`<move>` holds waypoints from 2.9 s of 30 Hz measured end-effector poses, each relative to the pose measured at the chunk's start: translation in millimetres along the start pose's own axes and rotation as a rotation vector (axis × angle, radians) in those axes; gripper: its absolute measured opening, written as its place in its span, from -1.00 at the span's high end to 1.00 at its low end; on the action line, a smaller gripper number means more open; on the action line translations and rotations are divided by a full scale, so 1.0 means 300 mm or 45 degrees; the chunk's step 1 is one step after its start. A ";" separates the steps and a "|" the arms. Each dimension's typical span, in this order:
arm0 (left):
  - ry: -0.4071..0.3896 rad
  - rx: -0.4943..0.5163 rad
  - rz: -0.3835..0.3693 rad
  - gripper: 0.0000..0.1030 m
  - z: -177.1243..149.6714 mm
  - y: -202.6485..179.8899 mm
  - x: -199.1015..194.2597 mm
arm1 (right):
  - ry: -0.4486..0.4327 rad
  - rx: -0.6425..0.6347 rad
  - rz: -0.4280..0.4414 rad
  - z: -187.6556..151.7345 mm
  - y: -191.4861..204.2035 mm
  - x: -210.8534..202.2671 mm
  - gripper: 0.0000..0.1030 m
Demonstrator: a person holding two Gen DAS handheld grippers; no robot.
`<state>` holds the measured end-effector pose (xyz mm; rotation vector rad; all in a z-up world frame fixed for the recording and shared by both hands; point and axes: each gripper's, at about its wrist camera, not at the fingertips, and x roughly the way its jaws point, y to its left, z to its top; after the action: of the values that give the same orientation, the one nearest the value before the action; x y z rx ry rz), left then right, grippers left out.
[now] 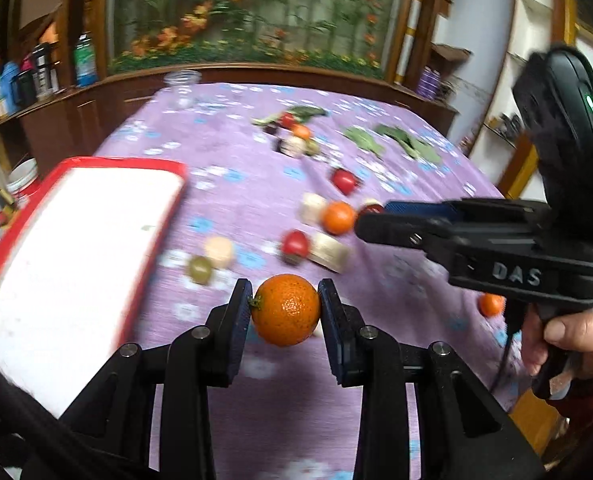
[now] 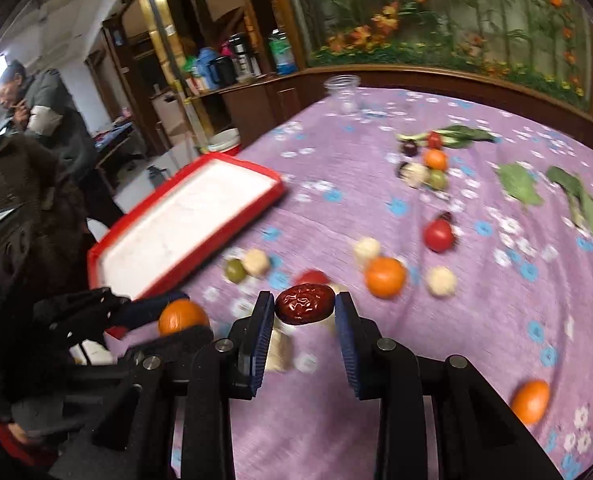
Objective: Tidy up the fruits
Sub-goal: 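Grasp the red date with the right gripper while the left gripper grasps a mandarin orange, then carry the date and orange over the red-rimmed tray and open both grippers, then withdraw both open grippers from the tray back over the tablecloth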
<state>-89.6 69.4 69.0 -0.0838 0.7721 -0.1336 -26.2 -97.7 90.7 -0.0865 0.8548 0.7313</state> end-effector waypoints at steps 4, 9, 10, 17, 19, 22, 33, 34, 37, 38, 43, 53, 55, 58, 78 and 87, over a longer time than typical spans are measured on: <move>0.002 -0.097 0.052 0.39 0.034 0.129 0.002 | 0.026 -0.054 0.062 0.065 0.066 0.057 0.38; 0.014 -0.193 0.112 0.39 0.055 0.268 0.026 | 0.040 -0.112 0.137 0.168 0.150 0.158 0.38; 0.016 -0.204 0.121 0.39 0.057 0.285 0.034 | 0.047 -0.132 0.149 0.190 0.168 0.185 0.38; 0.054 -0.287 0.143 0.39 0.056 0.382 0.092 | 0.097 -0.189 0.213 0.302 0.244 0.351 0.38; 0.068 -0.302 0.150 0.39 0.055 0.398 0.111 | 0.119 -0.191 0.221 0.327 0.249 0.413 0.38; 0.085 -0.317 0.155 0.39 0.055 0.419 0.132 | 0.165 -0.179 0.237 0.364 0.255 0.509 0.38; 0.196 -0.373 0.205 0.39 0.067 0.467 0.189 | 0.235 -0.229 0.216 0.379 0.277 0.689 0.38; 0.205 -0.375 0.206 0.39 0.067 0.469 0.193 | 0.238 -0.233 0.214 0.377 0.277 0.697 0.38; 0.222 -0.375 0.214 0.39 0.069 0.471 0.200 | 0.243 -0.242 0.210 0.371 0.281 0.716 0.38; 0.228 -0.375 0.219 0.38 0.071 0.470 0.203 | 0.249 -0.246 0.200 0.365 0.280 0.724 0.38; 0.233 -0.363 0.244 0.38 0.072 0.457 0.205 | 0.265 -0.227 0.182 0.357 0.262 0.743 0.36; 0.219 -0.368 0.248 -0.04 0.067 0.450 0.198 | 0.207 -0.215 0.163 0.358 0.263 0.660 -0.17; 0.198 -0.373 0.244 -0.08 0.064 0.448 0.183 | 0.188 -0.200 0.166 0.356 0.257 0.624 -0.18; 0.174 -0.377 0.252 -0.11 0.063 0.441 0.163 | 0.154 -0.167 0.176 0.350 0.239 0.565 -0.44; 0.094 -0.262 0.233 -0.33 0.060 0.254 0.077 | -0.008 0.058 0.152 0.140 -0.004 0.143 -0.62; 0.101 -0.170 0.166 -0.33 0.047 0.116 0.067 | -0.034 0.096 0.127 0.077 -0.064 0.035 -0.62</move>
<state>-62.2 101.2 60.8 -0.1550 0.8633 0.0385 5.3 -98.4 94.8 0.0335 0.8647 0.7911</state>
